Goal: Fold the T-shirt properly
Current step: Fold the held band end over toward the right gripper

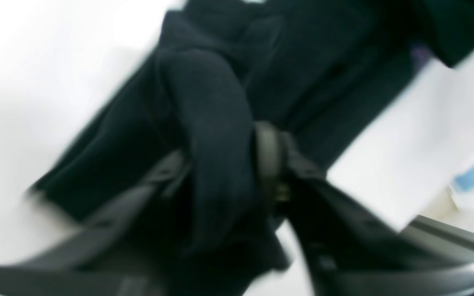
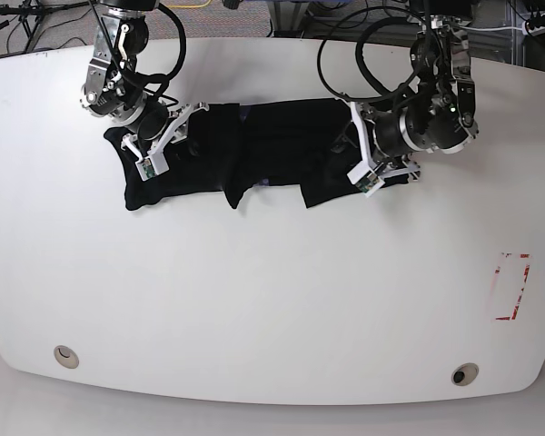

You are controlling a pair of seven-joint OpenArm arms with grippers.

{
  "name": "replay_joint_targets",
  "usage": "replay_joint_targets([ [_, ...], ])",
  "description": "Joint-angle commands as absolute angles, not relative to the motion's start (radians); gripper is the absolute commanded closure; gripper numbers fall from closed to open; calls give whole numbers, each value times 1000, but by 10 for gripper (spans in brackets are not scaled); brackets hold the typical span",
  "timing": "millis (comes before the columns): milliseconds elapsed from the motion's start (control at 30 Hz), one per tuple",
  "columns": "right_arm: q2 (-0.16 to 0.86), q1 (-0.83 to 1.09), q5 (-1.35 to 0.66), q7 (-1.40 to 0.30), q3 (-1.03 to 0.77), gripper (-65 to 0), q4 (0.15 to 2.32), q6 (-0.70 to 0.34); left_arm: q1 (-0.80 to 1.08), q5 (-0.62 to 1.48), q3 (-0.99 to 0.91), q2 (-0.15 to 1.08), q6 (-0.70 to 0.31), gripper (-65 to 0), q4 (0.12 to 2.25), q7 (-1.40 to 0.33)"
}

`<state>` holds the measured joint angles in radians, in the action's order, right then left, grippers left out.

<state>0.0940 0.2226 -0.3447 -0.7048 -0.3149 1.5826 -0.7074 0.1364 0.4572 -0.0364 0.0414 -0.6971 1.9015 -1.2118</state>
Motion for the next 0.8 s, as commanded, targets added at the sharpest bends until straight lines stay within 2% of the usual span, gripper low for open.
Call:
replay_joint_targets([
  [0, 99, 232, -288, -780, -315, -165, 1575, -698, 128, 476, -12, 44, -698, -272, 1919, -1191],
  [100, 99, 232, -288, -780, -315, -165, 1575, -698, 128, 476, 12, 44, -698, -328, 1922, -1191],
  [200, 99, 232, -288, -780, -314, -165, 1577, -698, 125, 476, 24, 44, -698, -349, 1923, -1191],
  [400, 99, 232, -288, -780, -314, -165, 1577, -698, 102, 527, 28, 18, -698, -351, 1928, -1193],
  [767, 99, 231, -288, -780, -314, -165, 1577, -698, -10, 860, 4, -1, -698, -350, 1928, -1343],
])
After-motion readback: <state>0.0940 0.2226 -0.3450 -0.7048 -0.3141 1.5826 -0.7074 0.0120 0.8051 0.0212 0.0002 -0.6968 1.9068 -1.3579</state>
